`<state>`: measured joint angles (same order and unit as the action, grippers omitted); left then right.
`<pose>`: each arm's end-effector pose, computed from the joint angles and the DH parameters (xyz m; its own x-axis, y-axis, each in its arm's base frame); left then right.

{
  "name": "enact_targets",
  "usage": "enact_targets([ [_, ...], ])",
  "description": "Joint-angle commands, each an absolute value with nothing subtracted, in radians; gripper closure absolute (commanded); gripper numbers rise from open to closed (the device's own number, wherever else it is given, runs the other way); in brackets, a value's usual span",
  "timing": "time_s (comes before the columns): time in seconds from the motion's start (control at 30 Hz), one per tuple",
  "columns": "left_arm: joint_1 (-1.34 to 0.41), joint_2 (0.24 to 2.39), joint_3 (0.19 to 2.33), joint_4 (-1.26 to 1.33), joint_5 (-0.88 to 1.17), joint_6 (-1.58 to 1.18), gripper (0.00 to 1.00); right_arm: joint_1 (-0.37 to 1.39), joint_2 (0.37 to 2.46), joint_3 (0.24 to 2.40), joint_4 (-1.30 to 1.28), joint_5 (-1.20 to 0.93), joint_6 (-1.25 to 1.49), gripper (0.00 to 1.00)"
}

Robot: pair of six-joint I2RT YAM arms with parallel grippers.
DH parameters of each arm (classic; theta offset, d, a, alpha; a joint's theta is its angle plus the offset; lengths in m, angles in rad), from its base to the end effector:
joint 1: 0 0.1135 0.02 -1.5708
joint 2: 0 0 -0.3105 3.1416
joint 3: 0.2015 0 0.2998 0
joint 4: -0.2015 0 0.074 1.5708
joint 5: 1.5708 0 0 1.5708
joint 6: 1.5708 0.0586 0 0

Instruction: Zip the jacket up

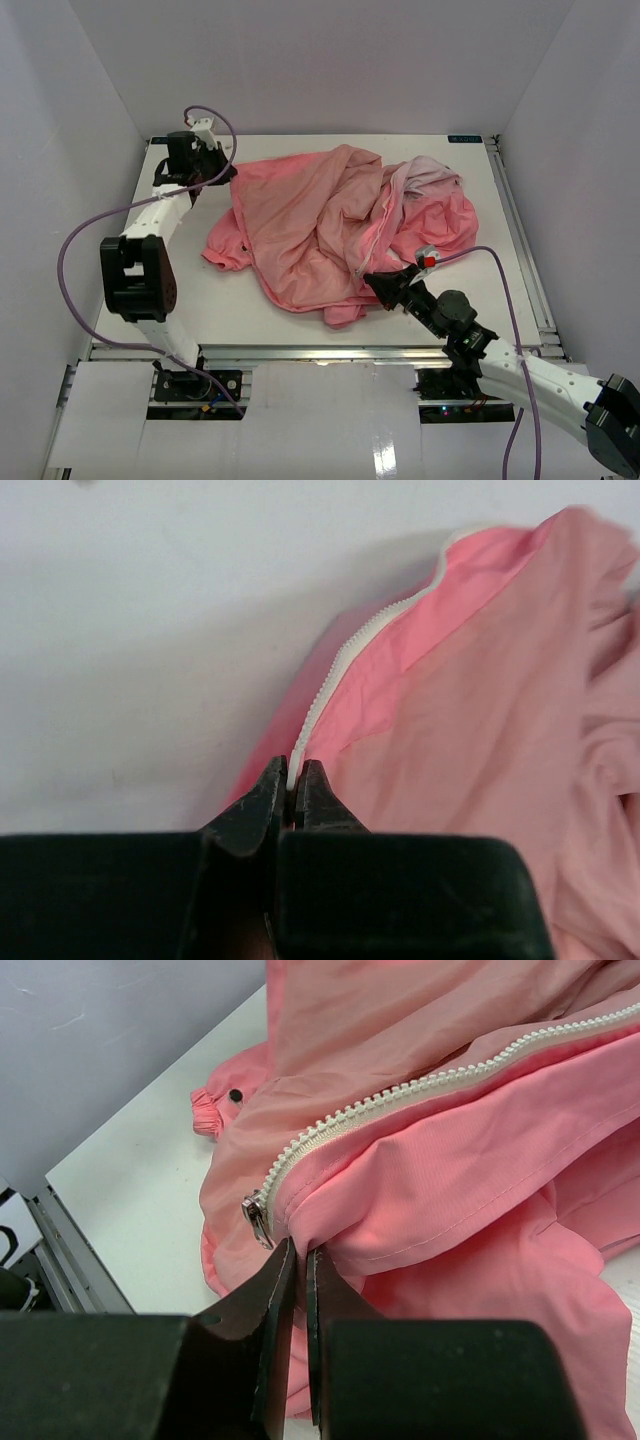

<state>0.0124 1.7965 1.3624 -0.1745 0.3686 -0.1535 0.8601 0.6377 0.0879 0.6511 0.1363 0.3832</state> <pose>0.4870 -0.0151 0.2735 -0.6084 -0.1502 -0.7793 0.1933 0.9243 -0.3290 0.1259 0.1340 0.2094 -0.1866 0.3511 -0.9176 -0.6393 0.6658 0.3847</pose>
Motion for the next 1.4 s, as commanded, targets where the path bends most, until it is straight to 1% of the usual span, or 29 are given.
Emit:
enact_targets([
  [0.0,-0.09,1.599,1.343,-0.189,0.15,-0.118,1.0,0.854,0.637,0.127,0.684,0.139,0.37,0.92],
  [0.17,-0.224,1.432,1.161,-0.19,0.002,-0.143,1.0,0.851,0.632,0.126,0.686,0.149,0.368,0.92],
  [0.23,-0.392,1.361,1.049,-0.17,-0.123,-0.183,1.0,0.851,0.637,0.126,0.684,0.15,0.376,0.92],
  [0.3,-0.53,1.299,0.932,-0.159,-0.199,-0.223,1.0,0.853,0.646,0.125,0.68,0.163,0.379,0.92],
  [0.33,-0.629,1.28,0.88,-0.143,-0.249,-0.258,1.0,0.853,0.648,0.124,0.674,0.172,0.385,0.92],
  [0.43,-0.806,1.235,0.71,-0.115,-0.275,-0.311,1.0,0.85,0.655,0.116,0.667,0.205,0.397,0.92],
  [0.47,-0.847,1.23,0.687,-0.118,-0.28,-0.328,0.95,0.849,0.662,0.115,0.667,0.211,0.397,0.92],
  [0.5,-0.877,1.222,0.67,-0.121,-0.273,-0.342,0.87,0.848,0.669,0.116,0.667,0.216,0.396,0.92],
  [0.53,-0.896,1.209,0.652,-0.125,-0.252,-0.353,0.76,0.848,0.678,0.119,0.666,0.22,0.393,0.92],
  [0.57,-0.902,1.181,0.636,-0.124,-0.199,-0.361,0.67,0.848,0.688,0.123,0.667,0.223,0.391,0.92],
  [0.63,-0.907,1.112,0.626,-0.127,-0.15,-0.365,0.53,0.848,0.696,0.129,0.665,0.224,0.388,0.92],
  [0.7,-0.908,1.042,0.64,-0.148,-0.132,-0.362,0.44,0.847,0.688,0.126,0.665,0.227,0.389,0.92],
  [0.77,-0.908,0.978,0.677,-0.185,-0.148,-0.358,0.4,0.846,0.673,0.125,0.656,0.229,0.388,0.92],
  [0.83,-0.908,0.961,0.727,-0.238,-0.196,-0.353,0.36,0.847,0.662,0.124,0.642,0.237,0.387,0.92],
  [0.93,-0.906,1.031,0.827,-0.349,-0.265,-0.338,0.34,0.845,0.657,0.127,0.628,0.236,0.383,0.92],
  [1.07,-0.905,1.192,0.935,-0.477,-0.2,-0.346,0.36,0.845,0.667,0.128,0.629,0.223,0.388,0.92],
  [1.23,-0.905,1.285,0.933,-0.437,-0.105,-0.362,0.36,0.845,0.656,0.124,0.627,0.218,0.388,0.92],
  [1.37,-0.903,1.35,0.926,-0.434,-0.112,-0.383,0.36,0.845,0.648,0.117,0.627,0.225,0.387,0.92],
])
